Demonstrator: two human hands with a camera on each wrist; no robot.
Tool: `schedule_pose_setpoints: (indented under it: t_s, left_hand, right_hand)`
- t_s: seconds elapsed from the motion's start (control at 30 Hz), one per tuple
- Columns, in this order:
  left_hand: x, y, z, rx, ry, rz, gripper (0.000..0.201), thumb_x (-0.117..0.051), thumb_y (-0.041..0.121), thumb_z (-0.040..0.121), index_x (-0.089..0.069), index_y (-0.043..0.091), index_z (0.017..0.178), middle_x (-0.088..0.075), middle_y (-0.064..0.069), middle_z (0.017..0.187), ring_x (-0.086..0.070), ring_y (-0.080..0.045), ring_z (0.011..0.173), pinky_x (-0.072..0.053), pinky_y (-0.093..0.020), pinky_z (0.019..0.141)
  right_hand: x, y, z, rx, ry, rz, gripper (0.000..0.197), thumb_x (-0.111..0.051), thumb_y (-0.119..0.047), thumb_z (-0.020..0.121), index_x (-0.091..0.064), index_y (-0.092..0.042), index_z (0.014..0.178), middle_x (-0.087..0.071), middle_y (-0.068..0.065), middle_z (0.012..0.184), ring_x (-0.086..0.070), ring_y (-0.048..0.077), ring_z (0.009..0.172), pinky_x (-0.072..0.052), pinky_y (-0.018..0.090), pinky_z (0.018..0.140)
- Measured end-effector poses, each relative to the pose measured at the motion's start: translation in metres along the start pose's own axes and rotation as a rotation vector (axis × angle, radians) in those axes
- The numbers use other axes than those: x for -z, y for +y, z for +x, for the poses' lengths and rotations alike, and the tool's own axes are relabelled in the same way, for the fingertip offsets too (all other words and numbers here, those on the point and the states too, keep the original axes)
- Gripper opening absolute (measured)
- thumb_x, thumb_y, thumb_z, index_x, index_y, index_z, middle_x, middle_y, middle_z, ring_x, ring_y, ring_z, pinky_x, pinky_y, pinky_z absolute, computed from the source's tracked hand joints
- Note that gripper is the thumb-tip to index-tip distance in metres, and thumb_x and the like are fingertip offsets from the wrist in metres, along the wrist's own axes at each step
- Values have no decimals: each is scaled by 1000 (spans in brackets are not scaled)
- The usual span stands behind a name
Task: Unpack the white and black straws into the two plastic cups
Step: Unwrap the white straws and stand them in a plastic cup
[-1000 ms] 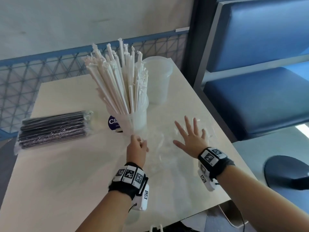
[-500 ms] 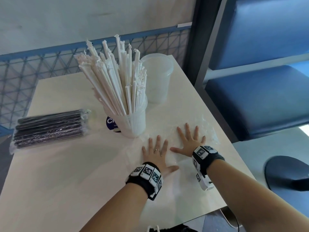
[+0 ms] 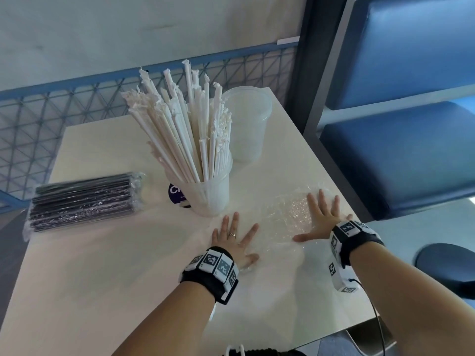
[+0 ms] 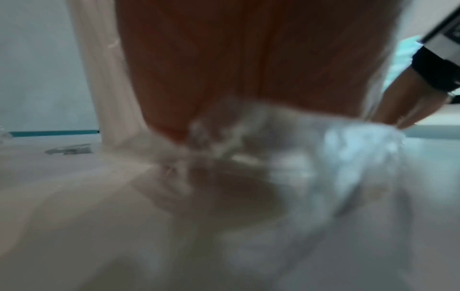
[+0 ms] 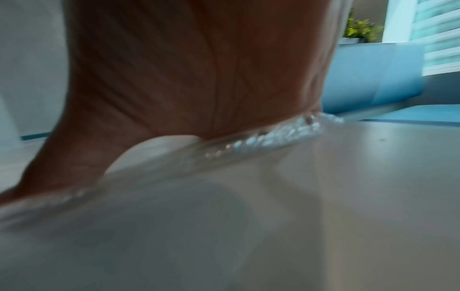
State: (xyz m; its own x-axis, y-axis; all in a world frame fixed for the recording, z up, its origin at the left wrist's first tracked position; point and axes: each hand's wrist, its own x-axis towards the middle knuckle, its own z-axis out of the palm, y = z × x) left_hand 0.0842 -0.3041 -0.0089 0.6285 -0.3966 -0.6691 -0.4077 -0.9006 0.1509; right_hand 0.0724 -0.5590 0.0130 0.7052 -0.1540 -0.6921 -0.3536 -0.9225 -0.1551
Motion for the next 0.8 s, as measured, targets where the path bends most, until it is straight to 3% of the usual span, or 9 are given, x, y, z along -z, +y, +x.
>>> schedule_pose_setpoints:
  t_s: [0.17, 0.23, 0.3, 0.33, 0.4, 0.47, 0.53, 0.67, 0.8]
  left_hand:
    - [4, -6, -3, -11, -27, -12, 87, -44, 65, 82, 24, 52, 134, 48, 0, 141, 37, -28, 134, 11, -56, 112]
    - [8, -5, -9, -13, -31, 5, 89, -47, 64, 82, 21, 50, 136, 43, -2, 145, 33, -28, 137, 12, -58, 110]
    - [19, -7, -18, -15, 43, -49, 89, -50, 63, 80, 9, 41, 144, 19, -6, 156, 15, -26, 144, 11, -58, 110]
    - [25, -10, -26, -17, 148, -145, 86, -53, 62, 79, -7, 34, 145, -7, -8, 157, -6, -24, 145, 5, -56, 112]
    - [37, -21, -49, -21, 507, -475, 66, -66, 55, 73, -41, 19, 121, -55, -3, 118, -50, -21, 115, -26, -42, 107]
    - [52, -41, -74, 24, 813, -737, 58, -80, 43, 63, -43, 11, 96, -50, 0, 85, -52, -21, 81, -41, -22, 73]
    - [71, -67, -88, 97, 947, -902, 74, -86, 35, 55, -41, 9, 108, -51, -4, 95, -52, -20, 85, -41, -19, 69]
    - [119, -110, -93, 71, 792, -946, 126, -88, 32, 50, -6, 14, 145, -26, -6, 147, -32, -21, 133, -31, -38, 110]
    - [158, -118, -83, -67, 585, -790, 132, -90, 36, 48, -4, 15, 146, -21, -3, 149, -26, -19, 137, -25, -30, 111]
  right_hand:
    - [5, 15, 3, -40, -6, 52, 154, -62, -85, 29, 33, -31, 138, 50, -6, 134, 39, 38, 130, -5, 73, 106]
    - [7, 9, -2, -57, -6, 40, 151, -65, -83, 36, 33, -28, 138, 47, 0, 141, 38, 37, 131, -1, 72, 106]
    - [8, -2, -10, -69, 46, 0, 147, -64, -82, 44, 34, -25, 138, 44, 5, 144, 36, 35, 134, 3, 69, 108]
    - [10, -11, -16, -56, 91, -20, 145, -62, -82, 46, 34, -24, 138, 43, 7, 145, 34, 33, 135, 4, 67, 109]
    - [18, -34, -34, 24, 192, -20, 143, -60, -83, 48, 34, -24, 138, 41, 7, 146, 30, 29, 138, 5, 63, 109]
    - [29, -63, -57, 161, 302, 64, 139, -60, -80, 49, 31, -27, 139, 35, 4, 150, 19, 24, 143, 1, 60, 111]
    - [44, -93, -79, 323, 383, 258, 134, -66, -71, 54, 24, -28, 143, 23, 1, 155, 0, 21, 146, -11, 51, 114]
    - [73, -150, -89, 591, 461, 524, 128, -79, -44, 63, 16, -23, 145, 5, -4, 158, -9, 11, 144, -16, 22, 108]
    - [93, -198, -68, 726, 396, 608, 137, -84, -30, 62, 27, -23, 142, -12, 1, 157, -25, 17, 140, -26, 25, 106]
